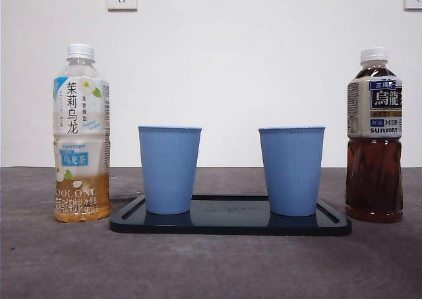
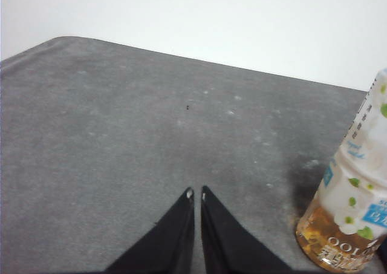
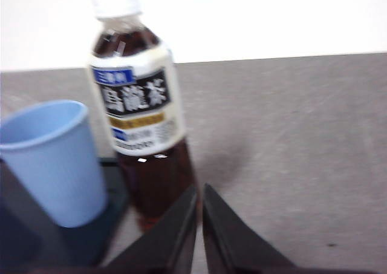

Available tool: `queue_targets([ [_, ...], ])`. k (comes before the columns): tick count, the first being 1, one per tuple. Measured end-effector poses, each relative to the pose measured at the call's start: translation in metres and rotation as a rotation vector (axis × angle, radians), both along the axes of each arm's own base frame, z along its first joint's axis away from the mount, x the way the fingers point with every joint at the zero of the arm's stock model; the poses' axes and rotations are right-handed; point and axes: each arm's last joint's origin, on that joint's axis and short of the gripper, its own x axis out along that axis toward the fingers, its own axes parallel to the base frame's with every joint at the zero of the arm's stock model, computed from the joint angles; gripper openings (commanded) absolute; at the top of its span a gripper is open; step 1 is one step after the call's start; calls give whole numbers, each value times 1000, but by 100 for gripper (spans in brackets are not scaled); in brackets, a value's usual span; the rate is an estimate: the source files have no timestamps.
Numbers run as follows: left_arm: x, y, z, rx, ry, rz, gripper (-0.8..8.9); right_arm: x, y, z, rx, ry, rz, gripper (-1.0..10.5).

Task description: Pour the drink into the cup

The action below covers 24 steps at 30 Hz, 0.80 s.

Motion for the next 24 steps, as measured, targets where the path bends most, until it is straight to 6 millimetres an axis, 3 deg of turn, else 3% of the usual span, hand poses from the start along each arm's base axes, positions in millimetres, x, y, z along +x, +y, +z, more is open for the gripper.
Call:
queue_targets([
  [3, -1, -1, 3, -36, -3, -22, 16, 0, 0, 1, 83, 15, -2, 12],
  [6, -4, -1, 19, -78, -46, -27, 16, -3, 0, 14, 147, -3, -1, 12],
  [12, -16, -3, 71, -150, -169, -67, 16, -20, 0, 69, 229, -103, 25, 11],
  [24, -40, -6, 195, -173, -174, -251, 16, -51, 4, 179, 240, -90, 188, 11],
])
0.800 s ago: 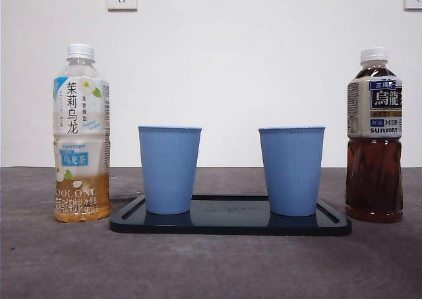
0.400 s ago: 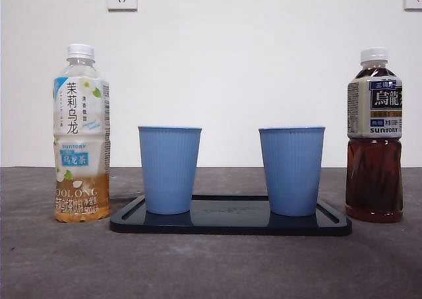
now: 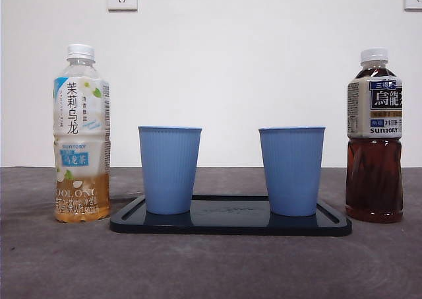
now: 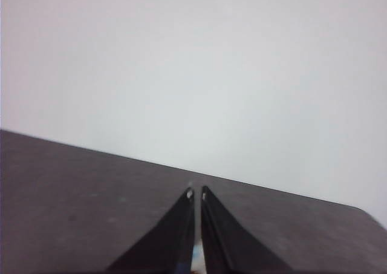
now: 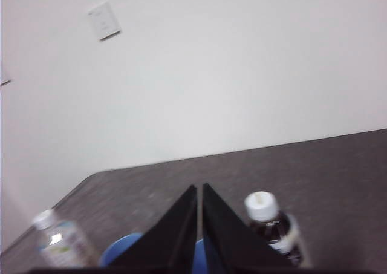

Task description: Pour the drink into the cup

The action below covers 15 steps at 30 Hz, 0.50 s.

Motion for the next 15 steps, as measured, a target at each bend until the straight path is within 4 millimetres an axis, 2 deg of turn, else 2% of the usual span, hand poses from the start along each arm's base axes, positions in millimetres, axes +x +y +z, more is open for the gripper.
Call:
queue_targets([
  [7, -4, -6, 49, 22, 70, -192, 16, -4, 4, 46, -82, 82, 139, 11],
  [12, -8, -10, 68, 63, 109, -315, 16, -6, 6, 70, -145, 86, 228, 11],
  [15, -8, -14, 71, 74, 119, -416, 16, -5, 9, 75, -176, 99, 303, 11],
])
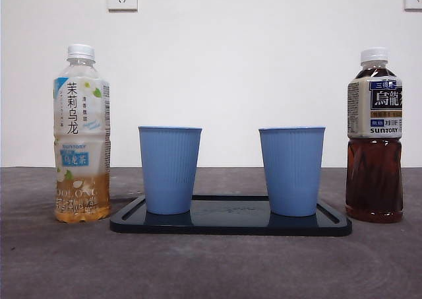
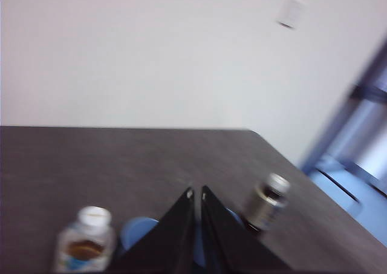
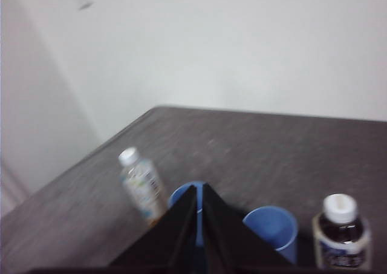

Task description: Pour the drink into the cup

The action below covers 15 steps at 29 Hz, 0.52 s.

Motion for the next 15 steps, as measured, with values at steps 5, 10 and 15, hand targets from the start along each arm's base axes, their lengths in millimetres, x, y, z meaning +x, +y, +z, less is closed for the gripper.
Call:
queue_targets([
  [5, 7, -7, -11, 42, 127, -150, 16, 2, 4, -4, -76, 80, 103, 11],
  [10, 8, -9, -25, 142, 236, -209, 20, 0, 5, -14, -141, 153, 137, 12],
  [15, 8, -9, -24, 176, 186, -218, 41, 0, 5, -14, -154, 144, 142, 54],
])
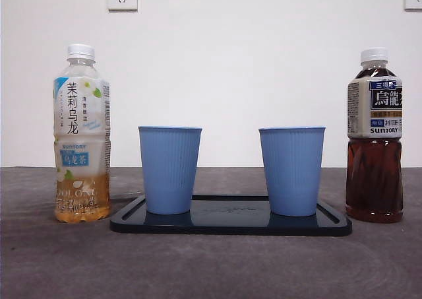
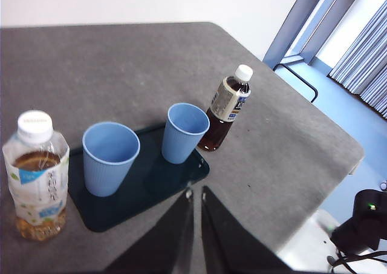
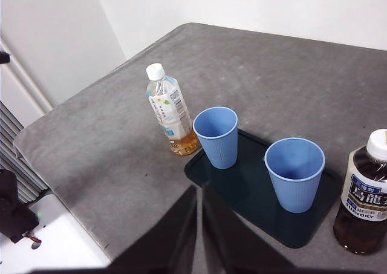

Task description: Pour the drink into the cup

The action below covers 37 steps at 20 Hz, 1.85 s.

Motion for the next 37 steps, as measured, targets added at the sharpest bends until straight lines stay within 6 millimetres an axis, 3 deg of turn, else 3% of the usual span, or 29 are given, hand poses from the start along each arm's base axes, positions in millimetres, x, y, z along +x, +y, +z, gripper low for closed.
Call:
queue_targets([
  [2, 0, 0, 0, 2, -6, -1, 105, 0, 0, 0, -1, -2, 1, 157],
  [7, 0, 0, 0, 4, -7, -2, 427, 0, 0, 0, 0, 1, 0, 449],
  [9, 0, 0, 0, 5, -8, -2, 504, 0, 0, 0, 1, 2, -1, 504],
  [21, 0, 0, 0, 5, -7, -2, 528, 0, 0, 0, 14, 21, -22, 545],
  [26, 2, -1, 0, 8, 0, 0, 528, 7, -1, -4, -10, 41, -123, 545],
  [30, 5, -1, -1, 16, 13, 2, 527, 21, 1, -24, -45, 86, -177, 545],
  [37, 9, -2, -8, 42, 22, 16, 527, 57, 7, -78, -60, 122, -275, 545],
])
